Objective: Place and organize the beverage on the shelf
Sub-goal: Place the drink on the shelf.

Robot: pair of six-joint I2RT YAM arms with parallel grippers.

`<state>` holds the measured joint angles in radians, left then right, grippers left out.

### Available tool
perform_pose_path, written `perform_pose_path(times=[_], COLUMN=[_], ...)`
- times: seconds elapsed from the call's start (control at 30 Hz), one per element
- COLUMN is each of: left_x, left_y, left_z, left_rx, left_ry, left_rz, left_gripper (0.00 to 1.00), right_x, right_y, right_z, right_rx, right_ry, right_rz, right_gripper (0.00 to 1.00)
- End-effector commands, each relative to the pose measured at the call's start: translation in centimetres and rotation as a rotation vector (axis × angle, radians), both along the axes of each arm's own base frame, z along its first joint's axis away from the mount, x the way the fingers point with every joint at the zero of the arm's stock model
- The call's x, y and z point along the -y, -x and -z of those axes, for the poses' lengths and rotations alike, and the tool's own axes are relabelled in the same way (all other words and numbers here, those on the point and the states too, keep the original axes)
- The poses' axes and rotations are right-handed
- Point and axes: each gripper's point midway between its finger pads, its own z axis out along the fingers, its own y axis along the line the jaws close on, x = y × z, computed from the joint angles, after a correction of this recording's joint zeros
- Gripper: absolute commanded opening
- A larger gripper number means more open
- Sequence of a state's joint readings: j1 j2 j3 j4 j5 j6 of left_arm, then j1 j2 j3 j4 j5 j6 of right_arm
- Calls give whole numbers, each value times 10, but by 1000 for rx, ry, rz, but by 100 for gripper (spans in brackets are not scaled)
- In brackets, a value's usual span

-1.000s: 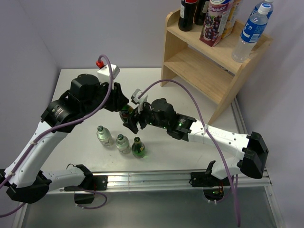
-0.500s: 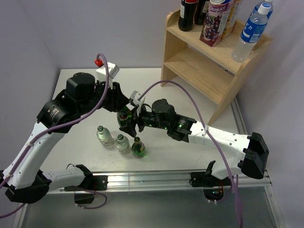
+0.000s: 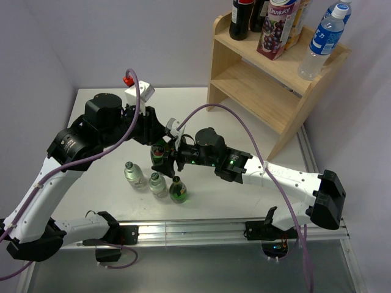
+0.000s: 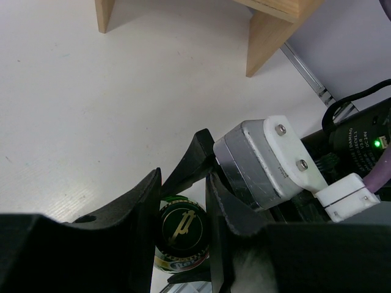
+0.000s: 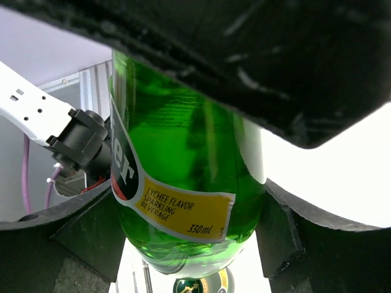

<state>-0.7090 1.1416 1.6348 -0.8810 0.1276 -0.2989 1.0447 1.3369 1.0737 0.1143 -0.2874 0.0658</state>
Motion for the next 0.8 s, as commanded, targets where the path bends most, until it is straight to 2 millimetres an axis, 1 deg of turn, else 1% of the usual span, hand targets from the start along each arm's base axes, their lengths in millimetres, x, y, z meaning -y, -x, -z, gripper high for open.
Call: perform_pose_path(times=[0.0,0.03,0.07,0.1,0.13,0.2,0.23,0.27,0.3,0.33,0.4,0.43,0.5,0.53,0.6,0.63,0.67,0.7,0.73,0.77], left_x=[11,8,6,4,2,-5,-6,-6,-7,-7,-12,-21,-39,-57,-81,-97,-105,-112,-117,-124], left_y=[1,1,-2,-5,-7,-14,-16,-16,-14,-14,-11,-13,-17,-21,-23,-29,-32,-33,-37,-42], left_z=[-76,-78,-78,-80,-81,-90,-97,-101,-107,-116,-128,-135,-144,-147,-145,-137,-131,-121,-109,-100], left_rx=[191,199,204,212,218,232,244,247,256,275,289,302,308,322,327,329,328,316,305,300], left_ry=[201,202,199,205,207,223,239,253,268,296,342,361,390,394,385,358,334,299,258,220], left_rz=[37,28,6,-16,-34,-94,-108,-111,-112,-111,-131,-183,-281,-379,-490,-589,-633,-669,-709,-758], left_gripper=[4,12,18,28,51,69,86,92,99,100,100,99,100,100,100,99,100,99,99,99], right_x=[-4,-1,0,3,8,15,20,24,31,33,40,48,55,63,71,80,85,91,100,111], right_y=[23,27,33,36,41,46,49,49,47,45,42,36,27,19,9,1,-5,-11,-17,-29], right_z=[-74,-79,-90,-96,-101,-118,-126,-132,-142,-145,-149,-155,-153,-152,-144,-142,-140,-134,-135,-130], right_rx=[113,119,128,134,140,159,164,171,177,178,184,187,184,184,181,183,194,193,199,206], right_ry=[-200,-221,-269,-297,-326,-397,-421,-439,-468,-478,-484,-495,-487,-488,-459,-453,-439,-413,-412,-386], right_rz=[-102,-114,-136,-145,-152,-157,-152,-141,-115,-95,-59,-4,59,124,193,258,300,343,400,489], right_gripper=[18,9,0,0,0,0,0,0,0,0,0,0,0,0,0,0,0,0,0,0])
